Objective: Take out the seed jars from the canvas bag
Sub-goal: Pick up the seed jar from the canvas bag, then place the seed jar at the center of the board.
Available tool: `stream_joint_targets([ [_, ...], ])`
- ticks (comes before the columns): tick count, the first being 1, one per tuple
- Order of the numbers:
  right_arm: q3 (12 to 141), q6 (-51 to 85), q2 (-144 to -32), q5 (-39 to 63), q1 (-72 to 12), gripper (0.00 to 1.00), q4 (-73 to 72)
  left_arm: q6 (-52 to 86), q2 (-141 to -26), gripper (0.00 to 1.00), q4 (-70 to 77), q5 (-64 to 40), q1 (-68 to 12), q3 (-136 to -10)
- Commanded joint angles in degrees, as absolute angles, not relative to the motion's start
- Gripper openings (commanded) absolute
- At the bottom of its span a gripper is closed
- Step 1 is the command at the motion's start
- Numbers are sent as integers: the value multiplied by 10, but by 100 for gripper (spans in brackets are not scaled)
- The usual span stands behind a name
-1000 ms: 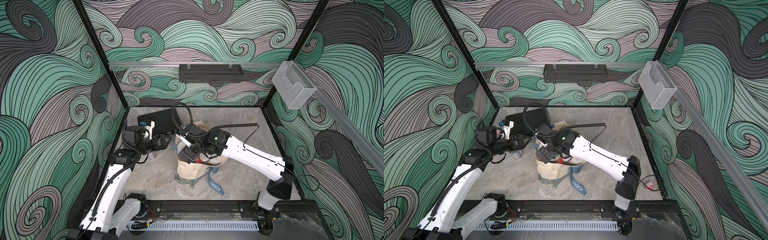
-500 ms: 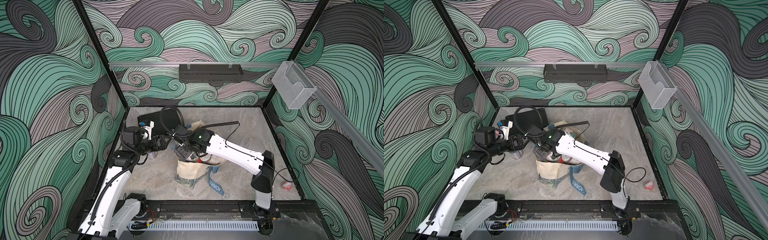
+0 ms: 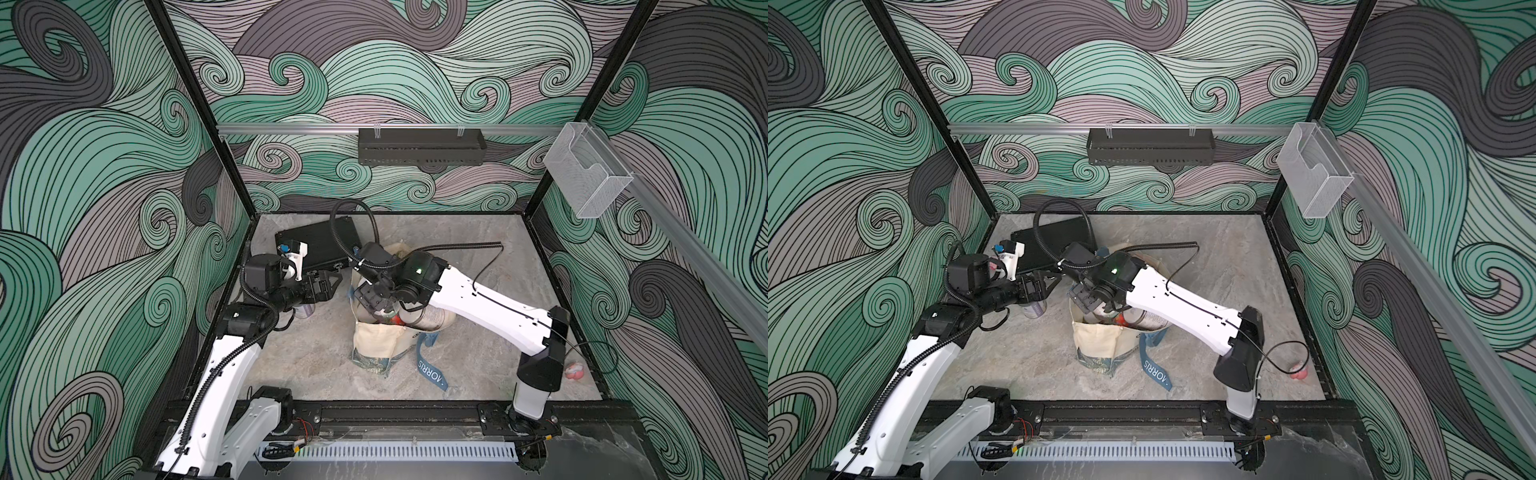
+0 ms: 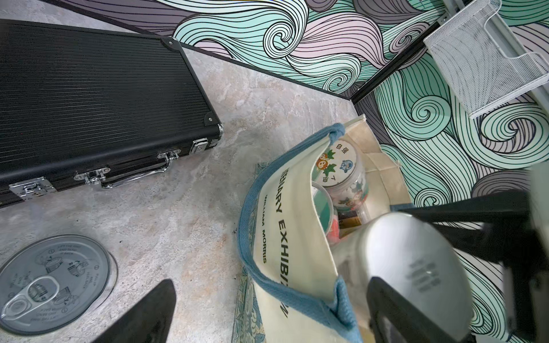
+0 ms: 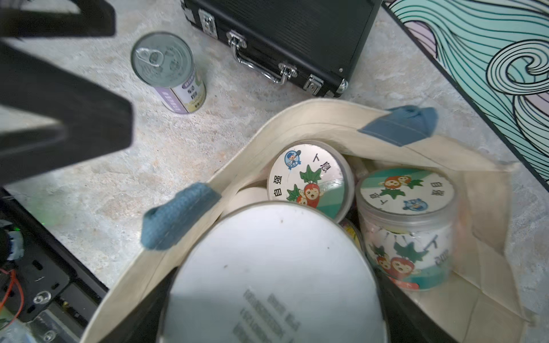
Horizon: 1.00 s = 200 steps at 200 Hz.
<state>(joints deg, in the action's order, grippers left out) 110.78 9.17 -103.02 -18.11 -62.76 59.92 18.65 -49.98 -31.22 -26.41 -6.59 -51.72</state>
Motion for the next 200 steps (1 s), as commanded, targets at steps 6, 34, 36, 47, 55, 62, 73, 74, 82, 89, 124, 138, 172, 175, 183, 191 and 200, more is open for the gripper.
stream_joint_targets([
  [6, 1095, 101, -967, -188, -626, 70, 563, 191, -489, 99, -302, -276, -71, -519],
  [34, 1078, 107, -930, -163, -620, 70, 542, 192, -486, 99, -300, -276, -73, -518],
  [36, 1076, 108, -928, -162, -619, 70, 540, 192, -486, 99, -300, -276, -73, -518],
  [47, 1066, 110, -912, -152, -620, 70, 530, 192, -486, 99, -300, -275, -74, -518],
  [55, 1053, 111, -899, -146, -618, 71, 517, 192, -486, 99, -300, -275, -74, -518],
  [62, 1040, 113, -886, -139, -616, 71, 505, 192, -485, 98, -300, -275, -74, -517],
  [73, 1018, 118, -865, -126, -612, 71, 488, 192, -484, 99, -300, -273, -75, -517],
  [74, 1016, 118, -862, -125, -612, 71, 486, 191, -484, 99, -300, -273, -75, -517],
  [82, 998, 121, -845, -114, -608, 71, 469, 191, -484, 99, -300, -272, -75, -517],
  [89, 981, 122, -828, -105, -605, 71, 452, 191, -484, 99, -300, -272, -75, -517],
  [124, 868, 97, -733, -84, -604, 70, 355, 191, -485, 99, -299, -272, -77, -517],
  [138, 817, 79, -691, -79, -603, 70, 311, 191, -485, 99, -298, -272, -78, -516],
  [172, 720, 36, -601, -81, -604, 71, 237, 191, -488, 99, -298, -272, -82, -516],
  [175, 715, 32, -595, -81, -604, 71, 233, 191, -489, 99, -297, -272, -82, -516],
  [183, 700, 21, -578, -80, -604, 71, 220, 190, -489, 99, -297, -271, -83, -516],
  [191, 685, 10, -562, -77, -605, 71, 209, 190, -490, 99, -297, -270, -83, -516],
  [200, 670, -1, -545, -73, -605, 71, 187, 189, -489, 99, -298, -270, -83, -516],
])
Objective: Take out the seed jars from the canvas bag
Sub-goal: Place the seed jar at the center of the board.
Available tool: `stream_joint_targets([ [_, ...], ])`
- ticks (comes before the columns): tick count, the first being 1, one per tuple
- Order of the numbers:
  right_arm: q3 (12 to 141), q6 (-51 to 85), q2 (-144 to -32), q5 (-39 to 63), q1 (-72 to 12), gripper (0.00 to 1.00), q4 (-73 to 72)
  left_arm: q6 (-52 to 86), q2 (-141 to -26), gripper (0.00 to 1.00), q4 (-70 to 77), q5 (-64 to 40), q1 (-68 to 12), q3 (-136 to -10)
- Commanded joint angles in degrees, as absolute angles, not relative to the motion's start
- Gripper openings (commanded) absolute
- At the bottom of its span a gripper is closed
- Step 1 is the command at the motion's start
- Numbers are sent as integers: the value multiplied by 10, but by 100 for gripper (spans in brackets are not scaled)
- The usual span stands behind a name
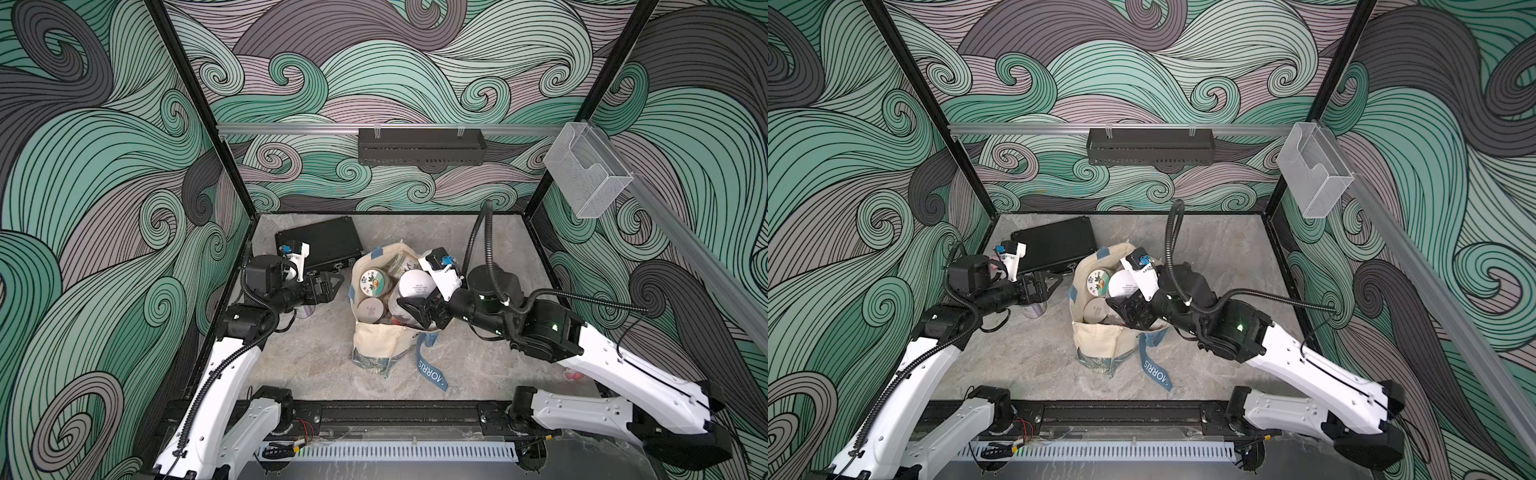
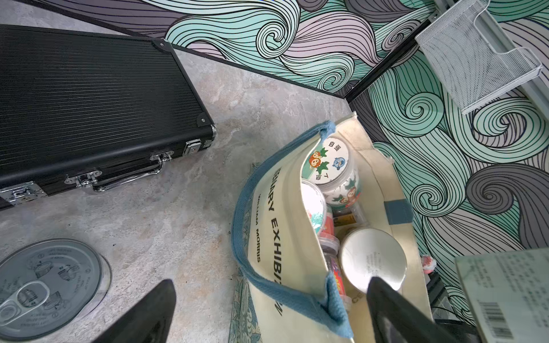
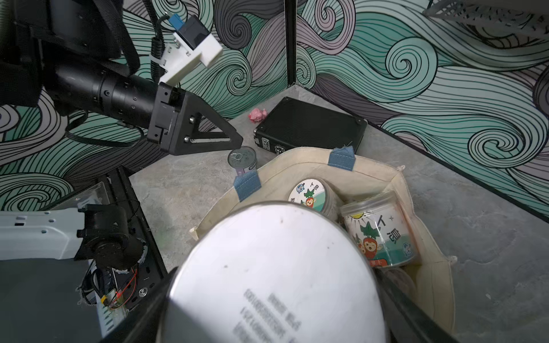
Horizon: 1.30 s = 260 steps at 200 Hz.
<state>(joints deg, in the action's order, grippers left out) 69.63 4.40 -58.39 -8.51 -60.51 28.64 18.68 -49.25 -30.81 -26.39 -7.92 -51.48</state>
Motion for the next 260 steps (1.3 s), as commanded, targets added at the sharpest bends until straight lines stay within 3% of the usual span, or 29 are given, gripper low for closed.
stream_joint_targets([
  [1, 669, -2, -543, -72, -605, 71, 186, 189, -490, 99, -297, -270, -83, -516],
  [148, 576, -63, -386, -85, -605, 69, 87, 185, -483, 99, -295, -261, -86, -515],
  [260, 636, -68, -442, 85, -605, 71, 80, 183, -484, 98, -292, -260, -86, -514],
])
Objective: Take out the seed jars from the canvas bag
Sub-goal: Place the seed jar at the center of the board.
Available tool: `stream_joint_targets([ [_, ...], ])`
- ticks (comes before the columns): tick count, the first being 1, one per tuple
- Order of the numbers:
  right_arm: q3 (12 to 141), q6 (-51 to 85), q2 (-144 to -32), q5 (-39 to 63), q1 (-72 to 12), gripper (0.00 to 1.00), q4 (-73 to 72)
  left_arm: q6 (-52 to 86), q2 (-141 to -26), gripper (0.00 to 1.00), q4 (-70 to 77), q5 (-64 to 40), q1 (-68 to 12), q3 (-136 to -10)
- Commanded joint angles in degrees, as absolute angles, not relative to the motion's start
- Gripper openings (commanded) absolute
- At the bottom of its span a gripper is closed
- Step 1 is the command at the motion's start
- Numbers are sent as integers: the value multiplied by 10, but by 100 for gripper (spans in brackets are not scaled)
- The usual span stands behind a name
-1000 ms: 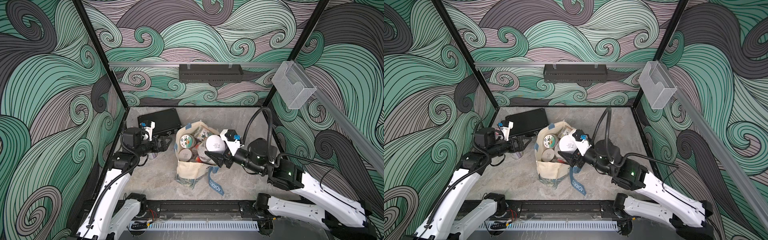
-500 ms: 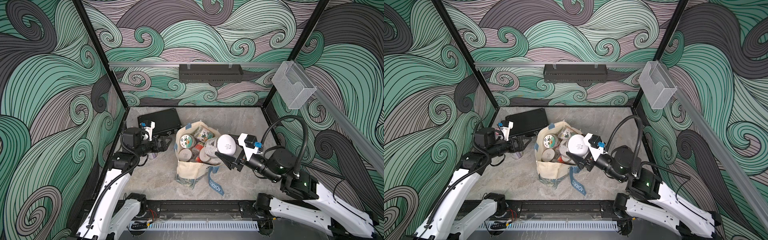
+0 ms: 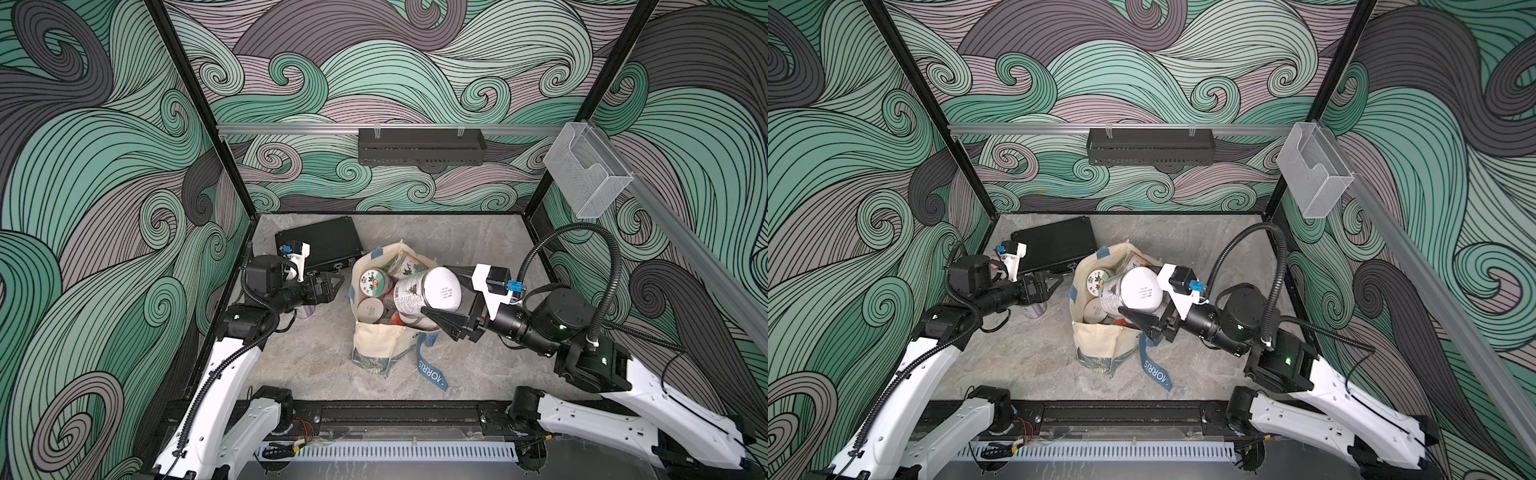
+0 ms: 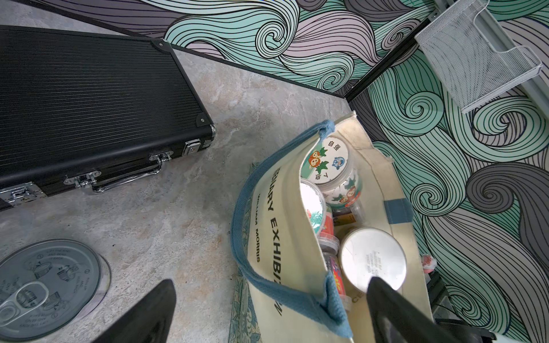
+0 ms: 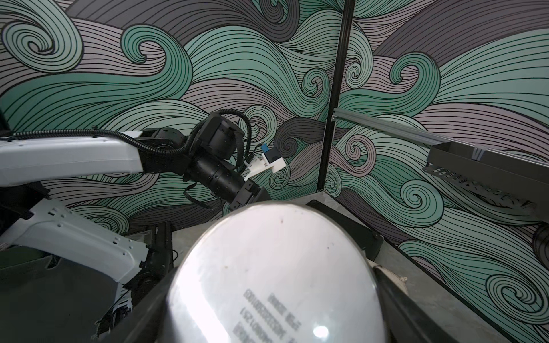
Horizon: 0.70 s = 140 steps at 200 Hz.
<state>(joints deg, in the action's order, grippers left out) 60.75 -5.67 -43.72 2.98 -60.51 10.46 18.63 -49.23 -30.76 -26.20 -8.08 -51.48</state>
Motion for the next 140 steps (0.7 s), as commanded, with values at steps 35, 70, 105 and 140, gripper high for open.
stream_joint_targets([
  [35, 651, -89, -453, 95, -605, 73, 110, 183, -484, 98, -292, -260, -86, -513],
  [70, 650, -98, -454, 72, -605, 73, 127, 183, -484, 98, -292, -260, -87, -513],
  [105, 653, -102, -457, -51, -605, 71, 156, 183, -485, 98, -291, -259, -87, -512],
  [140, 652, -101, -454, -204, -604, 71, 186, 183, -485, 98, -291, -260, -87, -512],
])
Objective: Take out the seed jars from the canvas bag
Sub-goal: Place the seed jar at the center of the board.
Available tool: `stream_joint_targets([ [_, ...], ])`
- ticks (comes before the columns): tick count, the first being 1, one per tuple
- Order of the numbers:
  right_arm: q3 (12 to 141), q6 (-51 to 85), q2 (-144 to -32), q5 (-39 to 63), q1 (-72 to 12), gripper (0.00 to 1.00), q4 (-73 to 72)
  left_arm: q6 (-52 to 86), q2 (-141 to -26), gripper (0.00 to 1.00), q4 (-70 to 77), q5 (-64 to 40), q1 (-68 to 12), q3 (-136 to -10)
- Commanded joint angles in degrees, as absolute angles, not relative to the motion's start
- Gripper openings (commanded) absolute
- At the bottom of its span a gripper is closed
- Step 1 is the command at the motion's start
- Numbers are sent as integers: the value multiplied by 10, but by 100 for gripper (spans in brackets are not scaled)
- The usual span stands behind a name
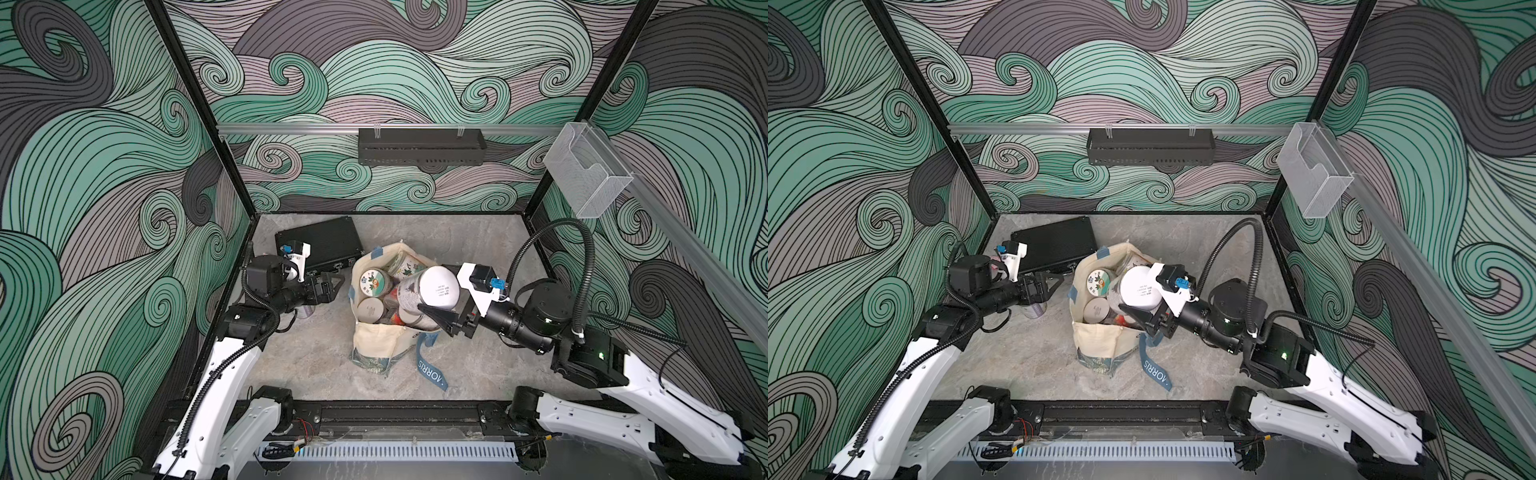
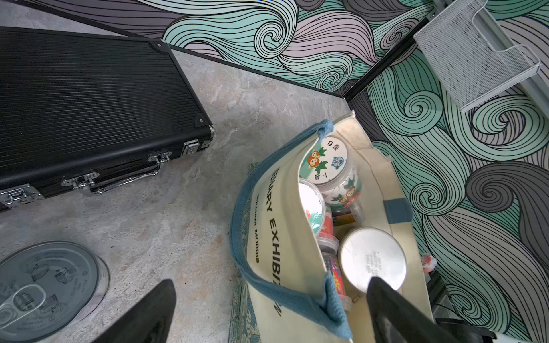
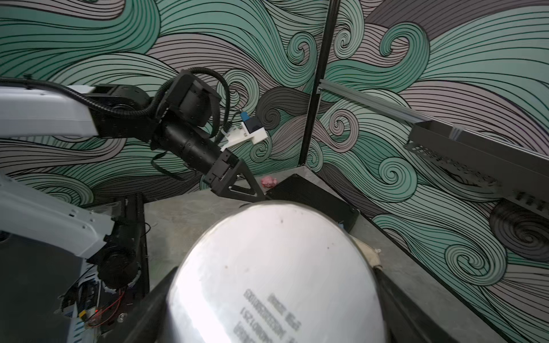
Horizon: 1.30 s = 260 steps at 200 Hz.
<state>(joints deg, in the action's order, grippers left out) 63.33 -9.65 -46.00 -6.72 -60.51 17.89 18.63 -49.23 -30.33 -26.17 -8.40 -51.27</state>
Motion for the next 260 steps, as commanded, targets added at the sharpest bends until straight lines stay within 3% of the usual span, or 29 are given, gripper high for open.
stream_joint_targets([
  [1, 652, -102, -455, -208, -604, 71, 187, 184, -485, 98, -291, -260, -87, -512],
  [32, 664, -88, -479, -332, -592, 72, 243, 185, -488, 98, -288, -265, -88, -512],
  [57, 678, -25, -502, -345, -525, 71, 296, 186, -492, 98, -287, -265, -88, -512],
  [156, 591, 138, -566, -110, -166, 70, 278, 183, -515, 98, -298, -260, -91, -514],
  [260, 507, 169, -711, -33, -26, 73, 112, 184, -512, 99, -300, -261, -92, -517],
])
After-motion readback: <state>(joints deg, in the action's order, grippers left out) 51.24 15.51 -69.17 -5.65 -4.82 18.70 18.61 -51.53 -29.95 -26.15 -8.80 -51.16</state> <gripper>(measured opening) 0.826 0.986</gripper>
